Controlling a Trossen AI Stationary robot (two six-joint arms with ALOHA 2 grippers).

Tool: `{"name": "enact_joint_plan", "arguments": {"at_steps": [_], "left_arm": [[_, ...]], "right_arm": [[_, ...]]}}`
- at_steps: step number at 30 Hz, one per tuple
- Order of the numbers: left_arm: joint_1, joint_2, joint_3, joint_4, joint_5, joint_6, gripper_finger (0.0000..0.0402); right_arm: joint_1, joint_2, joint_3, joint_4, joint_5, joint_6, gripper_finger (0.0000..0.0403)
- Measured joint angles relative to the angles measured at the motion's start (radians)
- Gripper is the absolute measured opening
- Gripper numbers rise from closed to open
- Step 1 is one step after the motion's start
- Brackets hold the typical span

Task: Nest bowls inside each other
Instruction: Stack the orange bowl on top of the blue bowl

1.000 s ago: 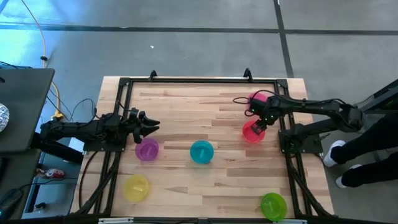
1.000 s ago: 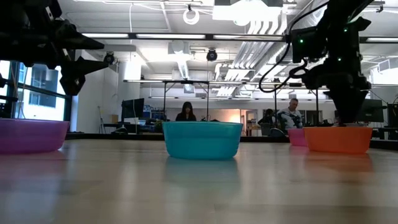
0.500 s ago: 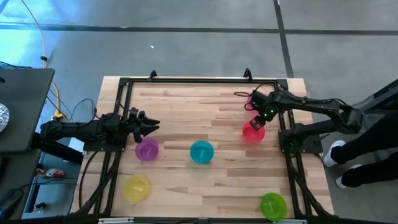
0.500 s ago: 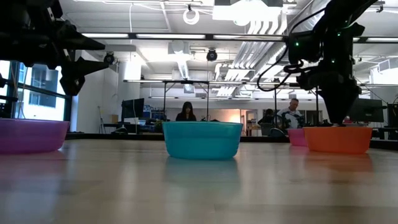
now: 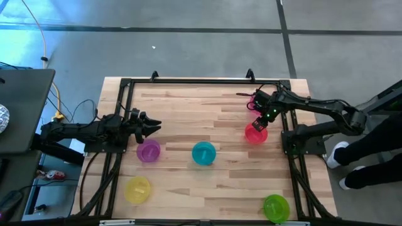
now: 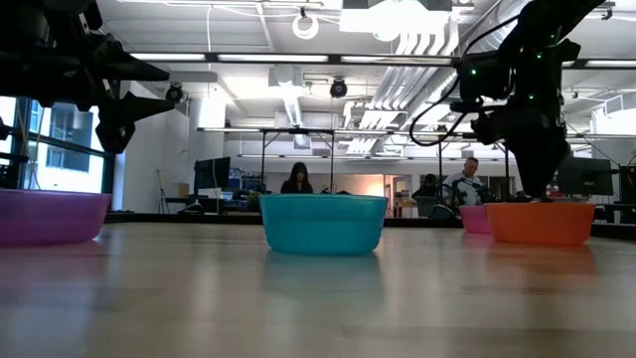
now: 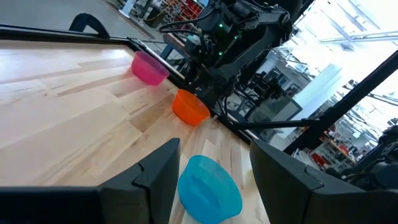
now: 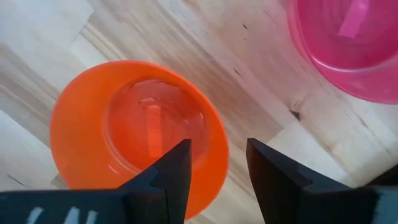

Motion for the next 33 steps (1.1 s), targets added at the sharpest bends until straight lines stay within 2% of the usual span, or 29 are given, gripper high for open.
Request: {"name": "enact_joint_plan", "arguments": {"at_steps": [10, 18, 25, 29, 33], "left_arm": [[0.000, 0.000, 0.000, 0.000, 0.000, -0.008, 0.0184], [0.000, 0.000, 0.000, 0.000, 0.001, -0.016, 0.0184], [0.000, 0.000, 0.000, 0.000, 0.004, -0.018, 0.0184], [0.000, 0.000, 0.000, 0.000, 0.004, -0.016, 0.0184], [0.000, 0.000, 0.000, -0.001, 0.003, -0.016, 0.0184]], "right_arm": [[0.000, 0.005, 0.000, 0.017, 0.010, -0.058, 0.0145], [0.001, 0.095, 0.000, 0.044, 0.003, -0.094, 0.0145], [0.001, 0.120, 0.000, 0.081, 0.000, -0.097, 0.0144], [0.001, 0.135, 0.000, 0.082, 0.000, -0.105, 0.0130], [0.001, 0.142, 0.000, 0.094, 0.001, -0.105, 0.0096]]}}
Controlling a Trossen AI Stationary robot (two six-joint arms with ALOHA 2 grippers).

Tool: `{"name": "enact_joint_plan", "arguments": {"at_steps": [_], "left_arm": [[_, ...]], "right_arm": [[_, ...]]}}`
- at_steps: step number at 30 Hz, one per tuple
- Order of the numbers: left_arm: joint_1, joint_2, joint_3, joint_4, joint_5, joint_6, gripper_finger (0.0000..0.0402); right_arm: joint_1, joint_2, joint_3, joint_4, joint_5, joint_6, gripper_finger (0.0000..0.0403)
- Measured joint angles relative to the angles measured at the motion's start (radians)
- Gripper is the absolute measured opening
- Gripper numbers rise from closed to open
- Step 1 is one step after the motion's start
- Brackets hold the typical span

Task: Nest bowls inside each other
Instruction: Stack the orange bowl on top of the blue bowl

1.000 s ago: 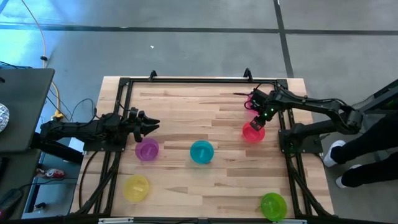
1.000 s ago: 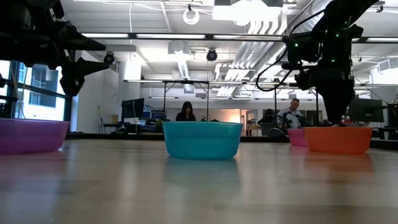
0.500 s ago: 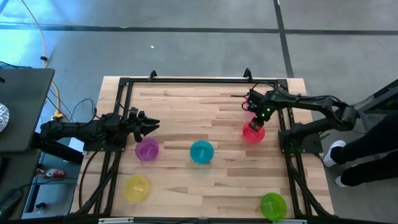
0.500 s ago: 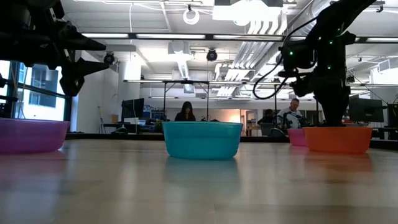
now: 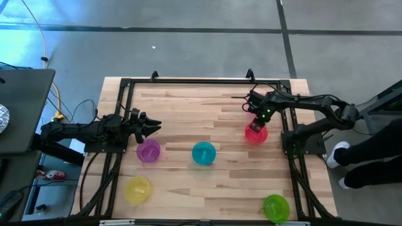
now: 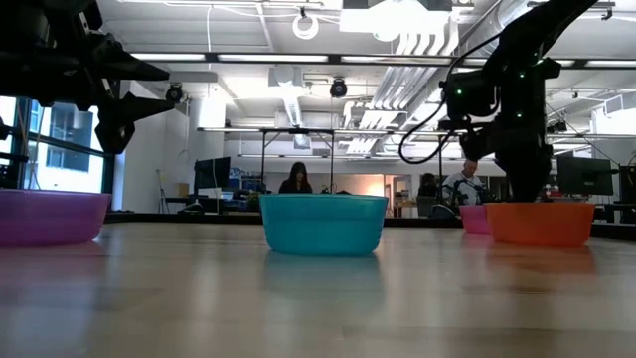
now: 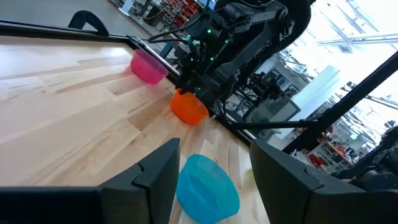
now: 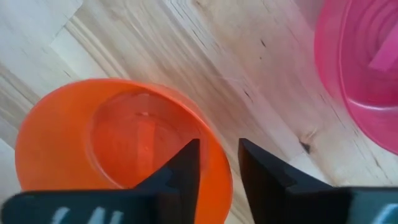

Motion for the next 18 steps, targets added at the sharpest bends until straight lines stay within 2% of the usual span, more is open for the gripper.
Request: {"name": "enact_joint_plan", "arguments": {"at_steps": [8, 18], "left_arm": [[0.000, 0.000, 0.000, 0.000, 0.000, 0.000, 0.0184], [0.000, 0.000, 0.000, 0.000, -0.008, 0.001, 0.0184]], "right_arm": [[0.000, 0.000, 0.000, 0.013, -0.015, -0.006, 0.0008], [0.000, 0.000, 0.000, 0.012, -0.114, 0.018, 0.0003]]}}
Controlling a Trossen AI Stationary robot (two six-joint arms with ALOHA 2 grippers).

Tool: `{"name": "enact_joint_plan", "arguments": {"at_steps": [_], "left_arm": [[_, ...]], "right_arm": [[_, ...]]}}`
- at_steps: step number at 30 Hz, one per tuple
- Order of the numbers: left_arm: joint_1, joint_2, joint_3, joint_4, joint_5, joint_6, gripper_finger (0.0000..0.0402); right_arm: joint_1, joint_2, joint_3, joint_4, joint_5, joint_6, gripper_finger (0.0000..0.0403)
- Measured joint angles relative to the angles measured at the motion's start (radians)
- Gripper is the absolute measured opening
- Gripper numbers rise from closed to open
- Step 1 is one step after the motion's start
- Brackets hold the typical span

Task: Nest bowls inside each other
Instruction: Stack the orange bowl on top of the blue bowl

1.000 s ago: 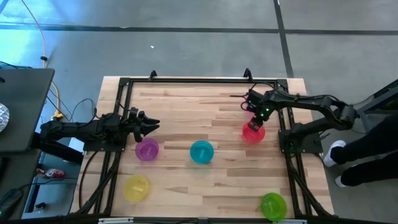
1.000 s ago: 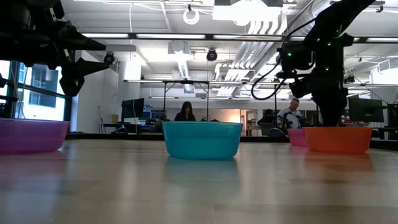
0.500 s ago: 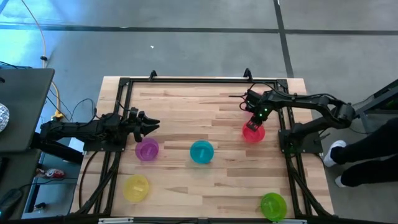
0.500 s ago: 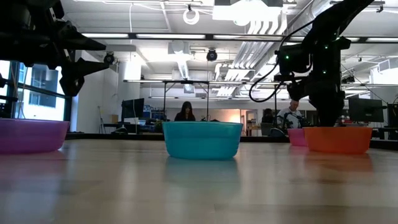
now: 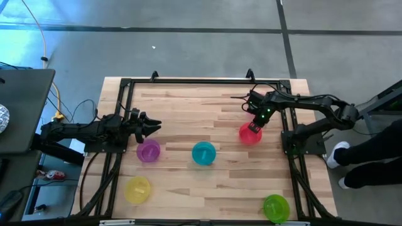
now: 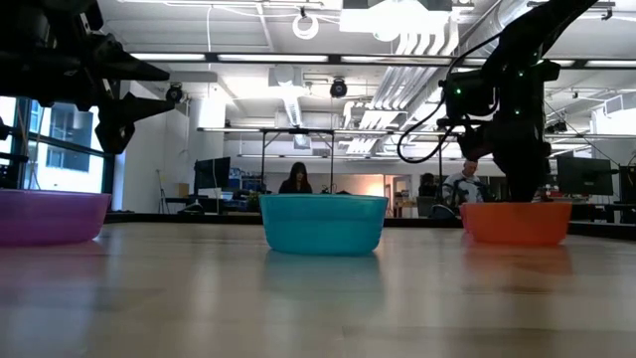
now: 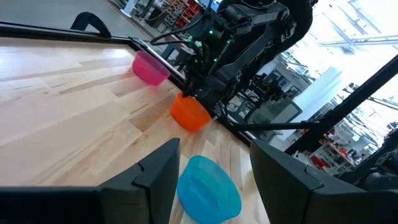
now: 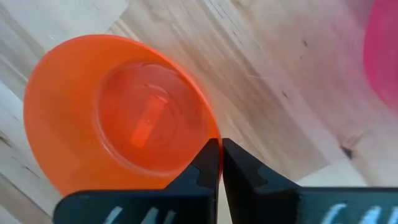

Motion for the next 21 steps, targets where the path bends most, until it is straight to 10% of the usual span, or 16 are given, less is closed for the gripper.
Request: {"name": "enact_joint_plan", "arguments": {"at_steps": [21], "left_arm": [[0.000, 0.000, 0.000, 0.000, -0.008, 0.000, 0.0184]], "right_arm": [[0.000, 0.000, 0.028, 0.044, -0.096, -0.074, 0.0000]]}}
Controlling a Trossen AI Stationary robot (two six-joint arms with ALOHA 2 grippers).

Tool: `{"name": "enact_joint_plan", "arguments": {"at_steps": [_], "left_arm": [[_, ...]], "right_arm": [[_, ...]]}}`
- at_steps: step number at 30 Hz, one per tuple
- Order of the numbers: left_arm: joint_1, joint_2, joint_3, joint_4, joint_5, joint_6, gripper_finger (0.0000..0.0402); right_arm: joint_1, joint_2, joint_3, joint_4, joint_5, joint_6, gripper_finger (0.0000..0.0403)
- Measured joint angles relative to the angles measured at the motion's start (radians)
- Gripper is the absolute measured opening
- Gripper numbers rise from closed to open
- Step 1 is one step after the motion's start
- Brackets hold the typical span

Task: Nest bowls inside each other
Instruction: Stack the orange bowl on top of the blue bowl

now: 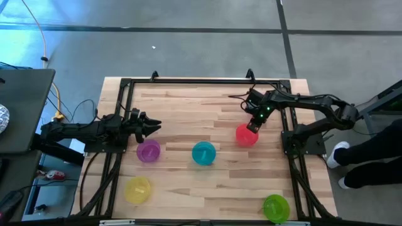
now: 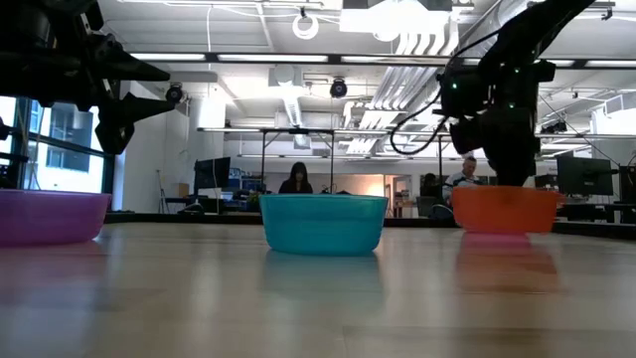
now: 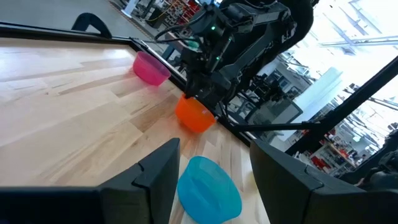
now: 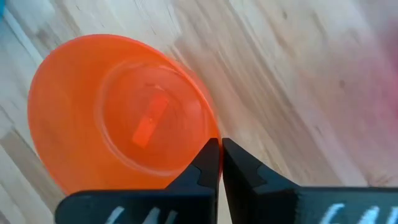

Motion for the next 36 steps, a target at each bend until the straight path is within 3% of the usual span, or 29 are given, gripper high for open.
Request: {"name": "enact_joint_plan", "arguments": {"at_steps": [6, 16, 29, 36], "left_arm": [[0.000, 0.000, 0.000, 0.000, -0.025, 0.000, 0.0184], [0.000, 0.000, 0.000, 0.000, -0.031, 0.000, 0.0184], [0.000, 0.000, 0.000, -0.004, -0.031, 0.000, 0.0184], [0.000, 0.000, 0.000, -0.034, -0.031, 0.000, 0.0184]], "right_arm": [[0.000, 0.000, 0.105, -0.047, 0.000, 0.022, 0.0000], [0.011, 0.000, 0.301, -0.222, 0.023, 0.224, 0.0000], [0.191, 0.001, 0.366, -0.231, 0.079, 0.488, 0.0000], [0.310, 0.002, 0.366, -0.146, 0.125, 0.665, 0.0000]]}}
